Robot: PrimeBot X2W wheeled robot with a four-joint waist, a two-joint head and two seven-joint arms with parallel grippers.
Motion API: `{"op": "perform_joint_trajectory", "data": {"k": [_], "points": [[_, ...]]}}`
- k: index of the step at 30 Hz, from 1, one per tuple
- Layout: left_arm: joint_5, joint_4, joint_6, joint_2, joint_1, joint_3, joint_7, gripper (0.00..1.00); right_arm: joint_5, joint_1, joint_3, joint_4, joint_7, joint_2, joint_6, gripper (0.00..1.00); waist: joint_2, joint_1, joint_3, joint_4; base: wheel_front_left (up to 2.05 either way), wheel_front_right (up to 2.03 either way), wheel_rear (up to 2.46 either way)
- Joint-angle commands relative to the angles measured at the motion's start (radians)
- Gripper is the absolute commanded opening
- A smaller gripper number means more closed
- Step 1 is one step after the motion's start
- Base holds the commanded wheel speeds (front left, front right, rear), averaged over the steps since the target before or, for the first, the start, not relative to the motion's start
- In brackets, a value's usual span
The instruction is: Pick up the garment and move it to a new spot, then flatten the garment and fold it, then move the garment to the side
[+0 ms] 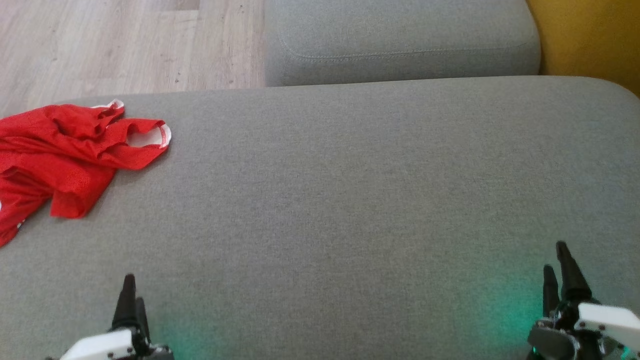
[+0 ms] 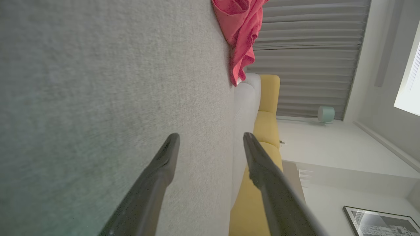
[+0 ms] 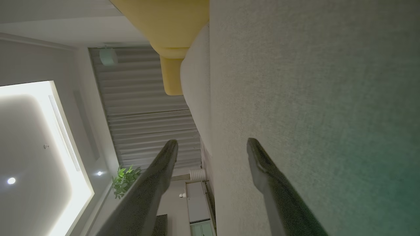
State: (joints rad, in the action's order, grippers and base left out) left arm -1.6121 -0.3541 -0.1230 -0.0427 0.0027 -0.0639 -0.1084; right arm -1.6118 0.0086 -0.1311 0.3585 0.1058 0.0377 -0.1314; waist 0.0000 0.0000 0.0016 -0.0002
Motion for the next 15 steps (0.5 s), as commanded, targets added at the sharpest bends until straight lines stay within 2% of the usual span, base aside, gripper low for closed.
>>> {"op": "perform_joint_trajectory", "data": {"k": [1, 8, 15], "points": [[0.003, 0.032, 0.0, -0.002, -0.029, 0.006, 0.008, 1.0, 0.004, -0.031, 0.007, -0.032, -0.007, 0.002, 0.0, 1.0, 0.0, 0.0, -0.001, 0.0, 0.0, 0.0, 0.0], [0.013, 0.05, 0.002, -0.002, -0.017, 0.02, 0.029, 1.0, 0.027, -0.025, 0.018, -0.038, -0.028, 0.003, 0.0, 1.0, 0.0, 0.0, -0.008, 0.0, 0.0, 0.0, 0.0], [0.057, 0.082, 0.007, -0.003, -0.009, 0.025, 0.053, 1.0, 0.1, -0.019, 0.018, -0.058, -0.052, 0.004, 0.0, 1.0, 0.0, 0.0, -0.014, 0.0, 0.0, 0.0, 0.0]]}}
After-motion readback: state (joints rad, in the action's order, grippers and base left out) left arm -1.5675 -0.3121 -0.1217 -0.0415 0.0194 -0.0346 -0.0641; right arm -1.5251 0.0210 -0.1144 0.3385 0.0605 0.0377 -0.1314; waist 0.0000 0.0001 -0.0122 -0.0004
